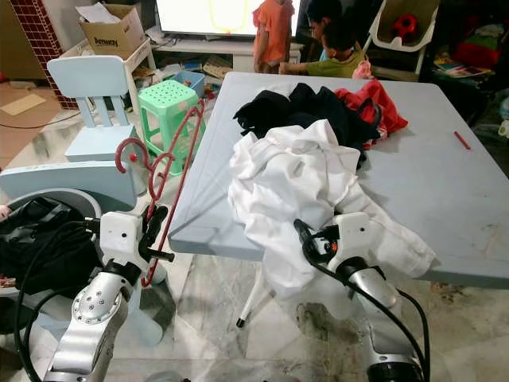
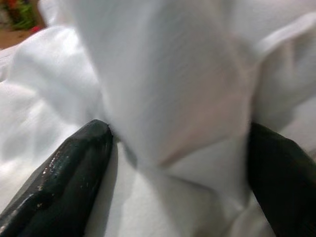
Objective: Hang hanger
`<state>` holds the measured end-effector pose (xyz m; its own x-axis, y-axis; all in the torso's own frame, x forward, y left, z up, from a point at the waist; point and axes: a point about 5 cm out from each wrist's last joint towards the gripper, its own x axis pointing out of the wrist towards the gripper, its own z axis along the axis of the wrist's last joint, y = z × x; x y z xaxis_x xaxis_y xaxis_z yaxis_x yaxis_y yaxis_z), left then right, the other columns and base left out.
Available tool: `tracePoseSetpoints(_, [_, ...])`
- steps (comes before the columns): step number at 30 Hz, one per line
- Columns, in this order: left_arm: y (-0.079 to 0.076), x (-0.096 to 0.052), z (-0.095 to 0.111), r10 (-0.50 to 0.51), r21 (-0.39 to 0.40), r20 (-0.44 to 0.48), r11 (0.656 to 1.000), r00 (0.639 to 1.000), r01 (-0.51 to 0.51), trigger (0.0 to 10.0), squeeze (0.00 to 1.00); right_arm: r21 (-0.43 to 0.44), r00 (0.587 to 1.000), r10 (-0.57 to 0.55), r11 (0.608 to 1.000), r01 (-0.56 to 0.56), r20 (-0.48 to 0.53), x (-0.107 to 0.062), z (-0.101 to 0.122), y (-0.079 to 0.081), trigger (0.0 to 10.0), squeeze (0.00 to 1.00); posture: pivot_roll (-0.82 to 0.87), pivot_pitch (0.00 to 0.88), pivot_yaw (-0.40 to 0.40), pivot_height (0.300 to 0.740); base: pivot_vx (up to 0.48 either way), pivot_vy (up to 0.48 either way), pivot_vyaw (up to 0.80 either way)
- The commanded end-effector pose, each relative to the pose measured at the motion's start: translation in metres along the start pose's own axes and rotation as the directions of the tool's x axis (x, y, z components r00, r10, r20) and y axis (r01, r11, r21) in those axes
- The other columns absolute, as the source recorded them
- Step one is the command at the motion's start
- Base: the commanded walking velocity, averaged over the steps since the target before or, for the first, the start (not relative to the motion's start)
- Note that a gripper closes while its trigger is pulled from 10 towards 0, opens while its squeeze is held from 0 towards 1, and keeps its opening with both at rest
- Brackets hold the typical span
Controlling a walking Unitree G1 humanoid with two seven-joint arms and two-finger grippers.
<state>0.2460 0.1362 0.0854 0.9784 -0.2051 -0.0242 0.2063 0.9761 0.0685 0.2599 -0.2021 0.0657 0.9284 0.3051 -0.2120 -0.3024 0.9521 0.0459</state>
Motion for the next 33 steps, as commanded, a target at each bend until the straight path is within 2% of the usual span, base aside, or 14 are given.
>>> tracePoseSetpoints(1, [0.001,0.0,-0.002,0.0,0.007,-0.014,1.0,1.0,0.0,10.0,0.0,0.0,0.998,0.06,0.998,-0.06,-0.031,0.003,0.004,0.0,10.0,0.0,0.03,0.0,-0.006,0.74,0.0,0.0,0.0])
tracePoseSetpoints(4, [0.001,0.001,-0.002,0.0,0.008,-0.014,1.0,1.0,0.0,10.0,0.0,-0.015,0.994,0.061,0.998,-0.062,-0.09,0.005,-0.001,-0.003,10.0,0.0,0.03,0.0,-0.006,0.74,0.0,0.0,0.0])
tracePoseSetpoints(5, [0.0,0.001,-0.002,0.0,0.008,-0.014,1.0,1.0,0.001,10.0,0.0,-0.038,0.984,0.067,0.997,-0.074,-0.164,0.006,-0.009,-0.003,8.0,0.0,0.04,0.0,-0.009,0.74,0.0,0.0,0.0])
tracePoseSetpoints(6, [0.0,0.001,-0.002,0.0,0.008,-0.014,1.0,1.0,0.0,10.0,0.0,-0.055,0.978,0.067,0.995,-0.079,-0.199,0.006,-0.013,-0.003,0.7,0.0,0.04,0.0,-0.012,0.74,0.0,0.0,0.0])
tracePoseSetpoints(7, [0.0,0.001,-0.002,0.002,0.008,-0.013,1.0,1.0,-0.002,10.0,0.0,-0.069,0.971,0.065,0.994,-0.083,-0.231,0.007,-0.017,-0.003,0.0,0.0,0.04,0.0,-0.013,0.74,0.0,0.0,0.0])
tracePoseSetpoints(11, [-0.001,0.0,-0.001,0.008,0.007,-0.014,1.0,1.0,-0.007,10.0,0.0,-0.07,0.958,0.052,0.995,-0.075,-0.282,0.012,-0.022,-0.003,0.0,0.0,0.05,0.0,-0.017,0.74,0.0,0.0,0.0])
tracePoseSetpoints(16, [-0.001,-0.001,-0.002,0.008,0.006,-0.017,1.0,1.0,-0.008,10.0,0.0,-0.054,0.966,0.026,0.998,-0.041,-0.258,0.022,-0.015,-0.005,0.0,0.0,0.05,0.0,-0.02,0.74,0.0,0.0,0.0])
tracePoseSetpoints(19, [-0.004,-0.001,-0.002,0.007,0.001,-0.018,1.0,1.0,-0.007,10.0,0.0,-0.057,0.966,-0.06,0.997,0.047,-0.252,0.036,-0.008,-0.016,0.0,0.0,0.05,0.0,-0.027,0.74,0.0,0.0,0.0])
tracePoseSetpoints(23, [-0.005,-0.001,-0.002,0.007,-0.001,-0.018,1.0,1.0,-0.007,10.0,0.0,-0.049,0.959,-0.104,0.994,0.094,-0.263,0.042,-0.004,-0.024,0.0,0.0,0.05,0.0,-0.032,0.74,0.0,0.0,0.0])
tracePoseSetpoints(24, [-0.005,-0.001,-0.002,0.009,-0.002,-0.018,1.0,1.0,-0.009,10.0,0.0,-0.066,0.95,-0.141,0.99,0.127,-0.279,0.046,-0.001,-0.032,0.0,0.0,0.05,0.0,-0.037,0.74,0.0,0.0,0.0])
tracePoseSetpoints(28, [-0.006,-0.001,-0.003,0.018,-0.009,-0.021,1.0,1.0,-0.018,10.0,0.0,-0.026,0.915,-0.26,0.964,0.265,-0.309,0.052,0.007,-0.052,0.0,0.0,0.05,0.0,-0.047,0.74,0.0,0.0,0.0])
tracePoseSetpoints(33, [-0.009,0.0,-0.003,0.023,-0.015,-0.02,1.0,1.0,-0.023,10.0,0.0,0.035,0.887,-0.331,0.932,0.361,-0.322,0.059,0.022,-0.068,0.0,0.0,0.05,0.0,-0.058,0.74,0.0,0.0,0.0])
